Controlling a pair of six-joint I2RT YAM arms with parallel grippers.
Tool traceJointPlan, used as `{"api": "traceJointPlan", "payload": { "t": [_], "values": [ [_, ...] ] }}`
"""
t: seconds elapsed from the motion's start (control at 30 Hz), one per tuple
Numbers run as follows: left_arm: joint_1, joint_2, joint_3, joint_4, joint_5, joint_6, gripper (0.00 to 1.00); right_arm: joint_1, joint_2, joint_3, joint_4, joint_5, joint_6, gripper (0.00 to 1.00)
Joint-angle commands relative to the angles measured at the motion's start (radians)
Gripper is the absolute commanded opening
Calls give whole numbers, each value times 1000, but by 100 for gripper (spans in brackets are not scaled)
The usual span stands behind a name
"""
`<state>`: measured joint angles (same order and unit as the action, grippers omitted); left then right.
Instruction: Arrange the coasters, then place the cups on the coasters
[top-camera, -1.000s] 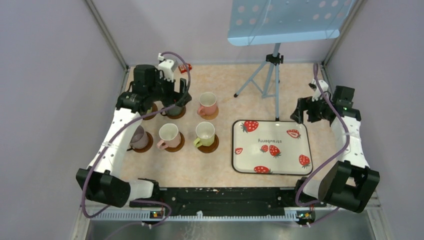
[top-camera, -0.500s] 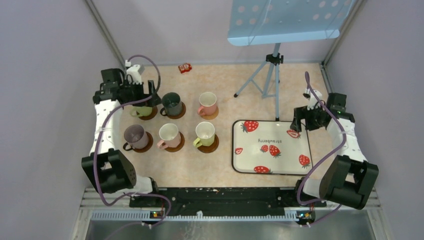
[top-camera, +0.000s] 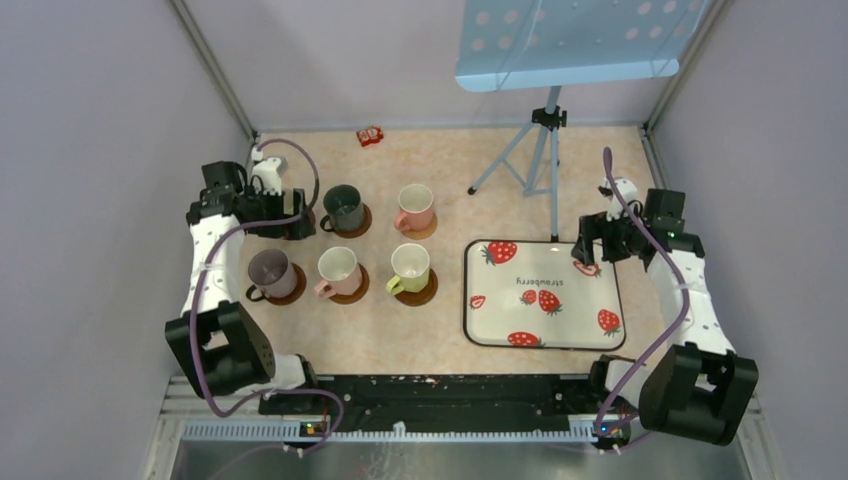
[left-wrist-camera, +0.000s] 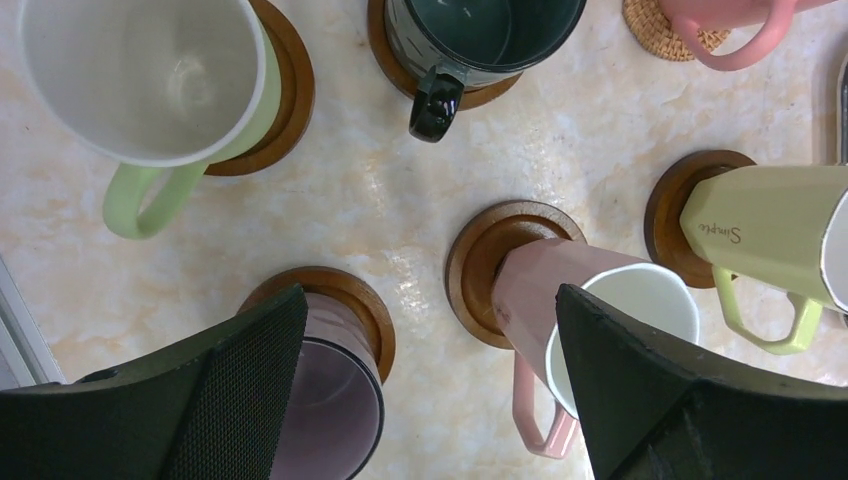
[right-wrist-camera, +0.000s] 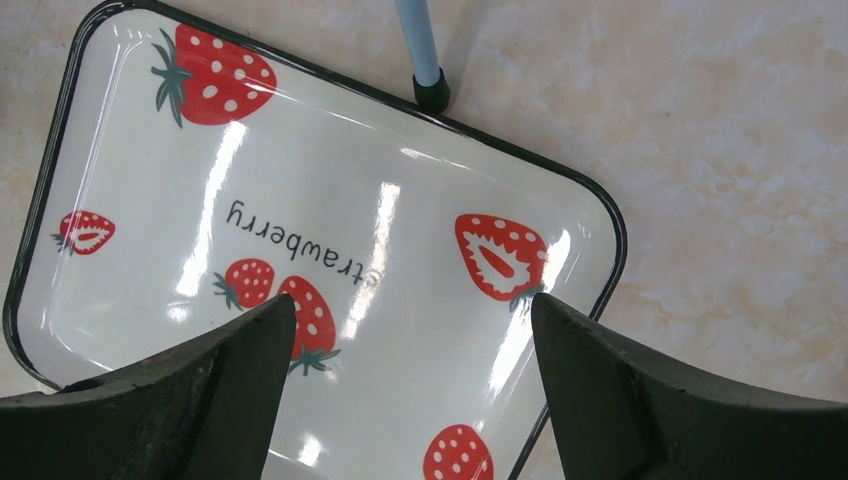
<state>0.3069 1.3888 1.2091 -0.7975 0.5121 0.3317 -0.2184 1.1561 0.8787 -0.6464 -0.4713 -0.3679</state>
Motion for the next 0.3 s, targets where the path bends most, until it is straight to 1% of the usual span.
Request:
{"api": "traceJointPlan", "payload": {
  "t": [0.0,0.13,0.27],
  "values": [
    [6,-71,-21,29,31,-31,99,5,-39,-33,64,16,57,87],
    [6,-69,-20,26,27,-44,99,7,-27,-29,84,24,75,87],
    [6,-96,-16,25,55,-33,99,8,-23,-41,106,41,82,86]
  ]
}}
